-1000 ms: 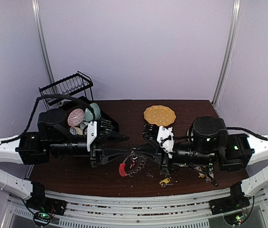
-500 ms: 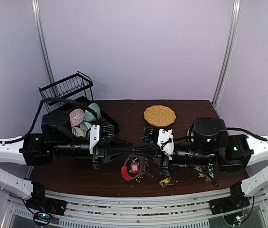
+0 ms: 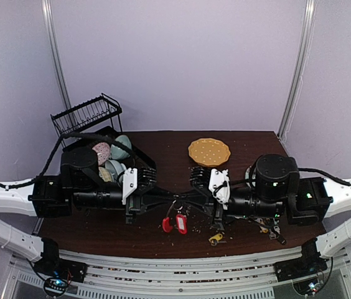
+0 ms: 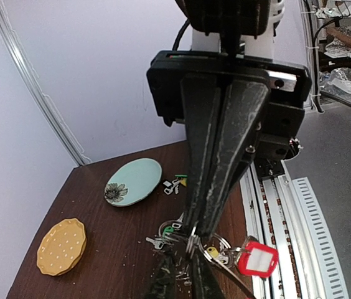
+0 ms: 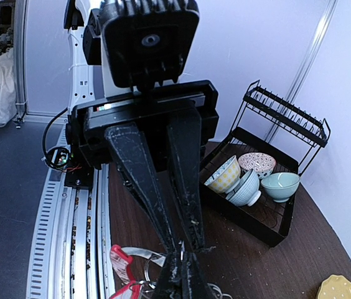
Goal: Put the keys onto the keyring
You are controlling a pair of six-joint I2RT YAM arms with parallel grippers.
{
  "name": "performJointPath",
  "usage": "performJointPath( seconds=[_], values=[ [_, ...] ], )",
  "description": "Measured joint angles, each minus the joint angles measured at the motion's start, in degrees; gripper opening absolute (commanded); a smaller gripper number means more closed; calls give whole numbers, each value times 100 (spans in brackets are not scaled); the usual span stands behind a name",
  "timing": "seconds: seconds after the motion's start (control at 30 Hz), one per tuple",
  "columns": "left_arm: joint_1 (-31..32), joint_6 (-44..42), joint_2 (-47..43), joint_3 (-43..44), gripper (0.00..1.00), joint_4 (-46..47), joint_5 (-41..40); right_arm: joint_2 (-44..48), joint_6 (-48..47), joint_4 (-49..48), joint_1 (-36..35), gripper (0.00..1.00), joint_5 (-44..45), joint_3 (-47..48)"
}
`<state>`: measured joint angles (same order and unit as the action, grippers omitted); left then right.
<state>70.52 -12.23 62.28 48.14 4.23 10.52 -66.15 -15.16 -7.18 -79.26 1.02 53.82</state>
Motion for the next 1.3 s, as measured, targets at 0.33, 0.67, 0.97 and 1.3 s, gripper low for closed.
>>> performJointPath(
  seconds=[0.33, 0.67, 0.97, 1.3],
  values=[
    [2, 33, 2, -4, 13, 177, 44, 24, 2, -48, 0, 0, 0, 0],
    [9, 46, 111, -2, 10, 350, 195, 26, 4, -59, 0, 0, 2, 0],
    [31, 46, 111, -7, 0, 411, 308, 59, -9, -61, 0, 0, 17, 0],
    [404, -960, -271, -417, 0, 638, -483, 278, 63, -70, 2, 44, 22, -131]
  ],
)
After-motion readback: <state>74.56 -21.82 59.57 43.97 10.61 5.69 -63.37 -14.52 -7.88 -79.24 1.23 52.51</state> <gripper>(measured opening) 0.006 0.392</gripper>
